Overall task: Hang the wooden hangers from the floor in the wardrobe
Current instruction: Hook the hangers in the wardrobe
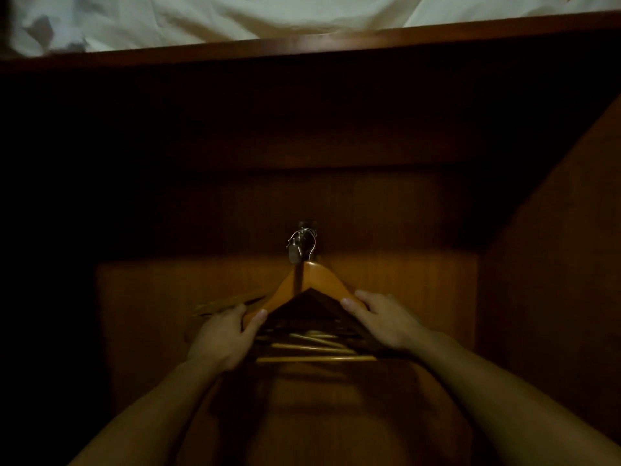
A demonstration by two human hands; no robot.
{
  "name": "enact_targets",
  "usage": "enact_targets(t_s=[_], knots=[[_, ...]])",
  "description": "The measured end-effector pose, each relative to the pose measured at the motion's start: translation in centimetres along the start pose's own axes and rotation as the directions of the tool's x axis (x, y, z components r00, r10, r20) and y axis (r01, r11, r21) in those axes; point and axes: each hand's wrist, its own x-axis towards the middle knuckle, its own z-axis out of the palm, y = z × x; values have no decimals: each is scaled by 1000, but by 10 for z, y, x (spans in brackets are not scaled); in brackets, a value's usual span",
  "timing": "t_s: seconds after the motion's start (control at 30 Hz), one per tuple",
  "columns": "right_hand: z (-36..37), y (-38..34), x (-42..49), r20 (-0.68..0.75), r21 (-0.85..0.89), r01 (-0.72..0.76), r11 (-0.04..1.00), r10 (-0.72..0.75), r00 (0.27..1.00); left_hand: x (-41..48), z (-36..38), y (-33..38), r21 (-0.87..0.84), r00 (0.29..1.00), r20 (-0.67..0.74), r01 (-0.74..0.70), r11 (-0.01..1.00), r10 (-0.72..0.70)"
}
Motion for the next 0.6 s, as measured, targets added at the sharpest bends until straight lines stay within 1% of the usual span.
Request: enact_targets(t_s=[0.13, 0.3, 0.37, 0.47, 0.53, 0.6], knots=[[6, 1, -3, 2, -8, -18, 1000, 18, 1000, -3, 0, -4, 45, 1000, 1, 27, 999, -27], [10, -6, -13, -65, -123, -55, 991, 47, 997, -9, -6, -4, 100, 999, 1, 52, 994, -52], [11, -11, -18, -96, -139, -51, 989, 38, 995, -14, -12, -3, 116, 998, -29, 59, 992, -56], [12, -24, -28, -133, -176, -39, 984, 16, 991, -21, -23, -6, 175, 996, -90, 39, 984, -24], [15, -36, -34, -167, -183, -29, 983, -2, 986, -27, -32, -10, 202, 996, -92, 36, 979, -17], [19, -53, -39, -151, -210, -23, 978, -9, 988, -37, -42, -15, 209, 996, -89, 39, 977, -21]])
